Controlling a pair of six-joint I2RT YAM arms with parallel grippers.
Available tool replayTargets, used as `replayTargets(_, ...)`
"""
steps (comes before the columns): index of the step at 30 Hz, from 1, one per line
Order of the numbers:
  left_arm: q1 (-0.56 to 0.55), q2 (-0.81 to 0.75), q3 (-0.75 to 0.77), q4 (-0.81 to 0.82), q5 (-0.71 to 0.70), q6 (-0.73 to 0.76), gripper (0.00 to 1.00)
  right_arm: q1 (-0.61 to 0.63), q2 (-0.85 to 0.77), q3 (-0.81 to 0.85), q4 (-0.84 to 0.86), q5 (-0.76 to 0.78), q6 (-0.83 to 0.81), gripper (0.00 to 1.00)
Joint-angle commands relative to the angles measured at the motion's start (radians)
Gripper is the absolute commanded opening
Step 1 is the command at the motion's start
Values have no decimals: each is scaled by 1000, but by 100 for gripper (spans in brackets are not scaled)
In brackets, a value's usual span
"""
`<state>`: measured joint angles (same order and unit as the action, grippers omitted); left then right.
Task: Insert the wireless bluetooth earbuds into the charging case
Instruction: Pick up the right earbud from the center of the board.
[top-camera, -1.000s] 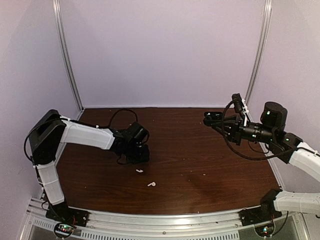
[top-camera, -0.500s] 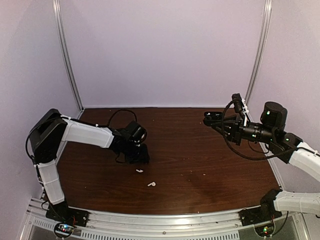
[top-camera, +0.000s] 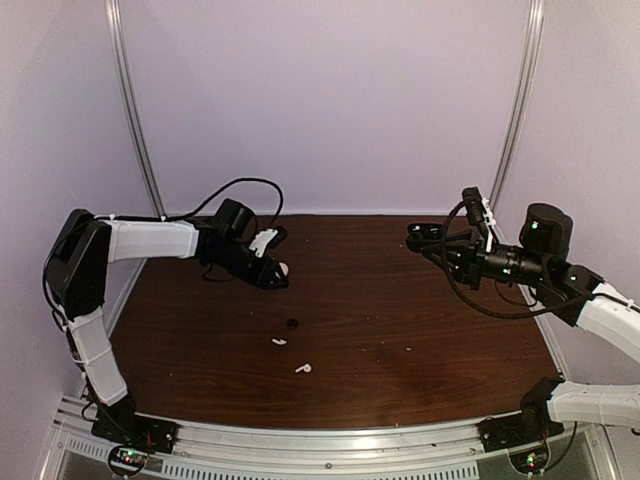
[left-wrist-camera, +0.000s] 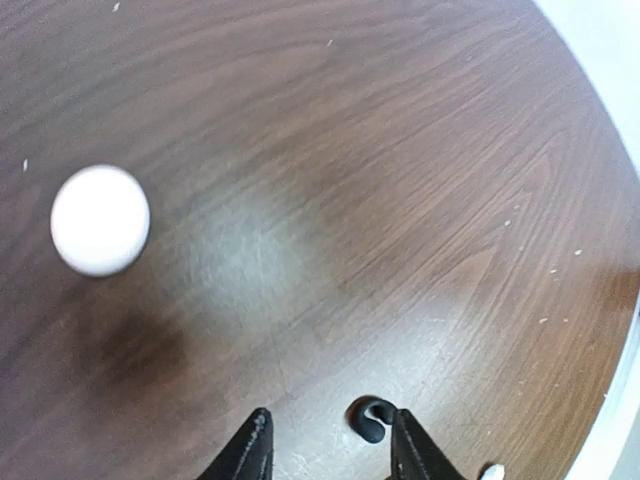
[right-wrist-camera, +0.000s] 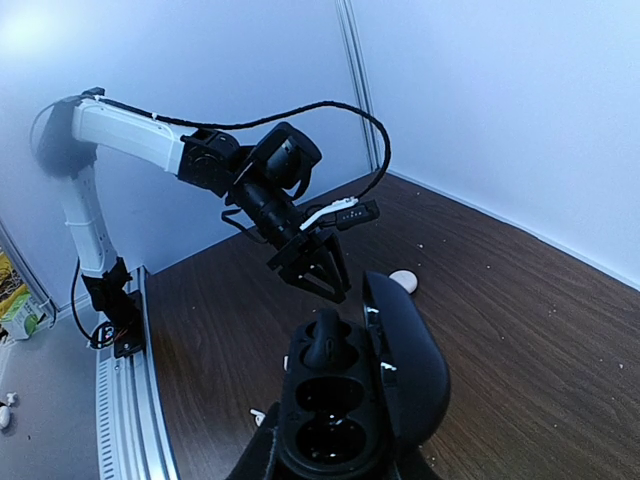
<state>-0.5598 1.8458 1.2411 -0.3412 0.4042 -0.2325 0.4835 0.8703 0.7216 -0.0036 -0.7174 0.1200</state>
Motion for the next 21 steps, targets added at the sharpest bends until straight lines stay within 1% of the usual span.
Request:
replayTargets(1,3,74,106,-128,189,270,42,-6,-2,34,22,17,6,0)
replayTargets(5,3,154,177,-209,189,339,38,-7,-3,36,17,21,9,0)
replayTargets(8,3,188,210,-244,156,381,33,-7,2,40,13,21,8,0)
replayTargets(13,3,217,219,-268,115,422,28,-6,6,42,12,23,7,0)
replayTargets(16,3,221,212,-262,95,434,27,-6,8,41,14,24,7,0)
replayTargets(21,1,235,221,-261,104,440,27,-7,16,43,12,22,6,0)
